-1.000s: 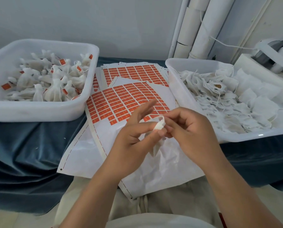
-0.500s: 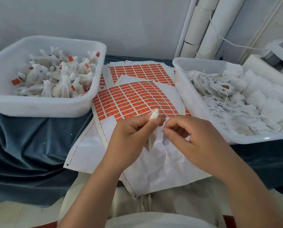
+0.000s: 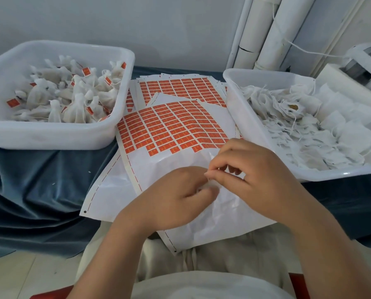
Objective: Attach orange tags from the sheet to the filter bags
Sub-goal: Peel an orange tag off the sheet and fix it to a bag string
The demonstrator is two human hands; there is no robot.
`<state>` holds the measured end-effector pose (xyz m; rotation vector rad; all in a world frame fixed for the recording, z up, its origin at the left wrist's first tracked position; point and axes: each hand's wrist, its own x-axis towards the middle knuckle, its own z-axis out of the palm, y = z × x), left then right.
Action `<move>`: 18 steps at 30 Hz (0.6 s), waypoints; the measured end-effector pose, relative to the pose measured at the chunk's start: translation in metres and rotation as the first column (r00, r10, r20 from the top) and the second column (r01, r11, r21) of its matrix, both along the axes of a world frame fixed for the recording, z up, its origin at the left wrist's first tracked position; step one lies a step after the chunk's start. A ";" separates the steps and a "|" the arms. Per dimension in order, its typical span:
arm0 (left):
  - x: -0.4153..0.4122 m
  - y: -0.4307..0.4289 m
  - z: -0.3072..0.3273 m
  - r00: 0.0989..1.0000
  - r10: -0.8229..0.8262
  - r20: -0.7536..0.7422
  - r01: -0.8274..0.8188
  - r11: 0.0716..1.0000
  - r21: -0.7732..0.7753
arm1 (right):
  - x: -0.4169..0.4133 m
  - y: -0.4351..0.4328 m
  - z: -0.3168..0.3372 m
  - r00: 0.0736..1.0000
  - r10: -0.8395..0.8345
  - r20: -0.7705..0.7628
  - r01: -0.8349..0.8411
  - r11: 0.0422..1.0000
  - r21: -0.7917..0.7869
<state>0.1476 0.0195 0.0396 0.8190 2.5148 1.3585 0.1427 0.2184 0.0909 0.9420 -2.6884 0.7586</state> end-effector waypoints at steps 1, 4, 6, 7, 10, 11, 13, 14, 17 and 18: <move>0.000 0.001 -0.001 0.999 -0.020 -0.045 0.020 1.000 -0.010 | -0.001 0.001 0.000 0.993 -0.015 0.120 0.022 0.998 -0.063; -0.001 0.000 0.001 0.991 -0.089 -0.100 0.094 0.994 0.047 | -0.008 0.008 -0.003 0.897 0.012 0.442 0.107 0.964 -0.244; -0.003 -0.002 0.001 0.987 -0.141 -0.072 0.150 0.980 0.132 | -0.012 0.011 -0.007 0.814 0.078 0.575 0.156 0.925 -0.346; -0.003 -0.003 0.001 0.984 -0.169 -0.056 0.176 0.969 0.176 | -0.013 0.012 -0.009 0.787 0.107 0.607 0.168 0.911 -0.377; -0.003 -0.004 0.002 0.983 -0.182 0.003 0.172 0.933 0.315 | -0.012 0.008 -0.013 0.823 0.195 0.534 0.117 0.861 -0.494; -0.002 -0.005 0.004 0.986 -0.163 0.024 0.143 0.918 0.371 | -0.011 0.006 -0.013 0.870 0.193 0.453 0.085 0.848 -0.524; -0.001 -0.005 0.006 0.988 -0.134 0.072 0.086 0.882 0.464 | -0.007 0.001 -0.013 0.965 0.121 0.232 0.011 0.866 -0.500; -0.001 -0.005 0.006 0.987 -0.128 0.092 0.066 0.867 0.494 | -0.005 -0.001 -0.013 0.991 0.077 0.109 -0.021 0.894 -0.448; -0.002 -0.003 0.004 0.982 -0.129 0.139 0.033 0.836 0.548 | 0.000 -0.006 -0.013 0.988 0.013 -0.151 -0.058 0.952 -0.301; -0.002 -0.004 0.003 0.980 -0.127 0.151 0.022 0.832 0.555 | 0.001 -0.006 -0.013 0.981 0.017 -0.192 -0.069 0.961 -0.269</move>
